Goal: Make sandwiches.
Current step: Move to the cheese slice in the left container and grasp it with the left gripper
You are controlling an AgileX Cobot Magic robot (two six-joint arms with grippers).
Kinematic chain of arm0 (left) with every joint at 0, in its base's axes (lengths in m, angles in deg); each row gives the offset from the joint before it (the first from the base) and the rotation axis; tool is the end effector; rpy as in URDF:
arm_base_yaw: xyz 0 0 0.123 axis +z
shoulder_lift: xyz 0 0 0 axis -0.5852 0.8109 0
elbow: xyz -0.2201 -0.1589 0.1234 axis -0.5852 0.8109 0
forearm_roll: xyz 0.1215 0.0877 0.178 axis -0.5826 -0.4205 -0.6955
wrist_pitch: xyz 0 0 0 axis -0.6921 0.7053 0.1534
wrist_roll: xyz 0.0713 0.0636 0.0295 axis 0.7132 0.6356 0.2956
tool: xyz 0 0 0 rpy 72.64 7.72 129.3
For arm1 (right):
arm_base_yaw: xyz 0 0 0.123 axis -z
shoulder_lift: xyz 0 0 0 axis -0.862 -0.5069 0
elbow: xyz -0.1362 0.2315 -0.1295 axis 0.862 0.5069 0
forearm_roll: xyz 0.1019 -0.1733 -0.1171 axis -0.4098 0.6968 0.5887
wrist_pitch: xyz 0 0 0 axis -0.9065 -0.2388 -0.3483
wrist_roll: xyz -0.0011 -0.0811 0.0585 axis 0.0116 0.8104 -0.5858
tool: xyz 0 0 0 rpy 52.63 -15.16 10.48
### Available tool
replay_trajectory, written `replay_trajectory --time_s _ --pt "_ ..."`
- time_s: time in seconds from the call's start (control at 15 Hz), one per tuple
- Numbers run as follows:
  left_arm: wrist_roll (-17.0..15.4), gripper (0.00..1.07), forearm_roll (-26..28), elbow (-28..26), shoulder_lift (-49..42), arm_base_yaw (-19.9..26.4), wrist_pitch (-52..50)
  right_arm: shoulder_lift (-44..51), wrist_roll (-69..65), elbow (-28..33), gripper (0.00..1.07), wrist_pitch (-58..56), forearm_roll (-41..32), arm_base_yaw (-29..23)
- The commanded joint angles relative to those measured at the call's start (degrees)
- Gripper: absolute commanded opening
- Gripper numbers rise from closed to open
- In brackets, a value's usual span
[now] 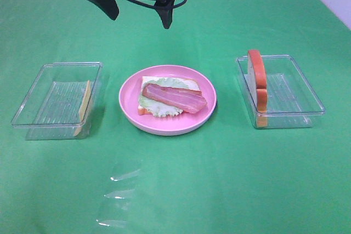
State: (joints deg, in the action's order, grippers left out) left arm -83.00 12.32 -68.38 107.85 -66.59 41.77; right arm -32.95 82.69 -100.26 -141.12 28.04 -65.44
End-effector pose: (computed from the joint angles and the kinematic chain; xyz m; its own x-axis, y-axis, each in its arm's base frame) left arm 0.4060 -0.2417 0.2954 -0.8546 0.3004 -0.4236 0.3643 0.9281 -0.0769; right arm -0.0253 -0.0066 0.2473 -0.5306 -0.0624 -0.8453 -0.0736 0.9969 -0.0274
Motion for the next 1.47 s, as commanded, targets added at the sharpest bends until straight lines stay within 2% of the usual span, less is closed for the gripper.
replay_trajectory --time_s 0.07,0.4,0.47,0.6,0.73,0.8,0.87,0.93,1.2,1.47 --pt "-0.6 1.02 0.8 -0.3 -2.3 -0.1 6.5 1.6 0.1 -0.2 0.84 0.3 -0.1 0.1" --pt "-2.1 1.01 0.5 0.9 -10.1 -0.1 6.5 1.6 0.1 -0.2 0.84 0.3 -0.1 0.1" --pt "-3.0 1.01 -0.3 2.9 -11.9 -0.1 6.5 1.6 0.1 -0.2 0.84 0.3 -0.1 0.1" --pt "-5.1 1.01 -3.7 10.5 -15.0 -0.1 6.5 1.6 0.1 -0.2 0.84 0.3 -0.1 0.1" --pt "-8.7 1.01 -4.2 15.9 -15.9 -0.1 6.5 1.6 0.1 -0.2 0.84 0.3 -0.1 0.1" --pt "-11.6 1.01 -4.2 18.3 -15.9 -0.1 6.5 1.6 0.1 -0.2 0.84 0.3 -0.1 0.1" --pt "-12.4 1.01 -4.5 19.5 -15.9 -0.1 6.5 1.6 0.1 -0.2 0.84 0.3 -0.1 0.1" --pt "-14.6 1.01 -4.5 23.0 -15.9 1.5 6.5 1.6 0.1 -0.2 0.84 0.3 -0.1 0.1" --pt "-15.6 1.01 -2.5 29.8 -15.5 6.9 5.6 1.6 0.1 -0.2 0.84 0.3 -0.1 0.1" --pt "-16.0 1.01 -2.1 29.9 -12.7 7.2 -0.2 1.6 0.1 -0.2 0.84 0.3 -0.1 0.1"
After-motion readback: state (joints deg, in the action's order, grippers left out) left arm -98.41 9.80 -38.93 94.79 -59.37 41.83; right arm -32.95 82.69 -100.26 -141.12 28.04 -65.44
